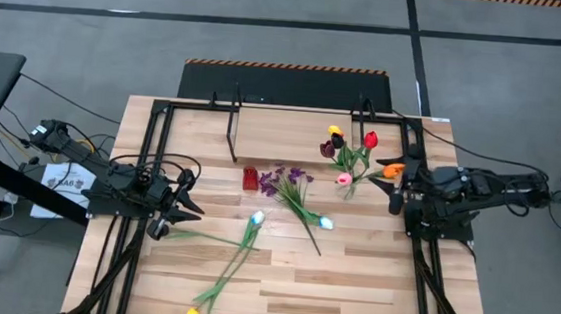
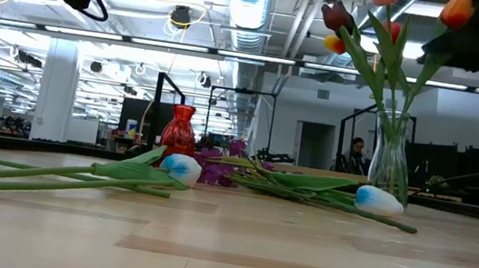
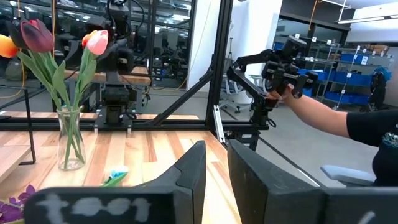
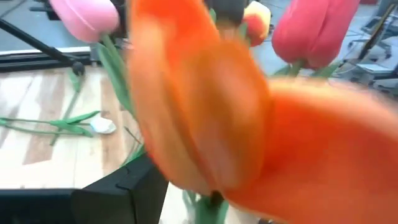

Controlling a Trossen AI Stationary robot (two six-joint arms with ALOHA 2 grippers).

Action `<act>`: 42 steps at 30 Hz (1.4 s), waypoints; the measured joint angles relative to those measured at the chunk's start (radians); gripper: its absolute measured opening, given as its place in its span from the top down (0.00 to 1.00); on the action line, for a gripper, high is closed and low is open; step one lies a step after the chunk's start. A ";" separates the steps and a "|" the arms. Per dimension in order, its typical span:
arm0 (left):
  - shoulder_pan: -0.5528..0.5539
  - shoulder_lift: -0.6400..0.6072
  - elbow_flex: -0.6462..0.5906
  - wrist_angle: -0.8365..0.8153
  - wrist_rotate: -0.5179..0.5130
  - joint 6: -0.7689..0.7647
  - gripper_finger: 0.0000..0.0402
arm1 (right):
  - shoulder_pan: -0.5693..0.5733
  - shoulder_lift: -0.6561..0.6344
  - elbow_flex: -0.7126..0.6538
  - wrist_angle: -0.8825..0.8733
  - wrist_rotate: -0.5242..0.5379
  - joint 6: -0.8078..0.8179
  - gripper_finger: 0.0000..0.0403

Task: Pick and place flowers into a vace then onto a shelf
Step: Put the orange flower into the transparent vase

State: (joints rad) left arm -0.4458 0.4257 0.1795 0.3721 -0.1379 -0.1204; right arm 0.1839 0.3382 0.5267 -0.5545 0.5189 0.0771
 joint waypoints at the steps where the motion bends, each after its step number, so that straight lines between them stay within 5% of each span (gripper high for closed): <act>1: 0.000 0.000 0.000 0.000 0.000 0.000 0.86 | 0.010 0.000 0.013 -0.015 0.000 0.006 0.38; 30: 0.000 0.000 0.000 0.000 0.000 -0.007 0.86 | 0.012 0.003 0.194 -0.232 0.006 0.033 0.38; 42: 0.000 0.000 0.000 0.000 0.000 -0.005 0.86 | 0.012 0.004 0.260 -0.146 -0.024 -0.010 0.38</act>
State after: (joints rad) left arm -0.4458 0.4257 0.1795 0.3721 -0.1383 -0.1251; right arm 0.1959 0.3422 0.7869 -0.7006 0.4951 0.0673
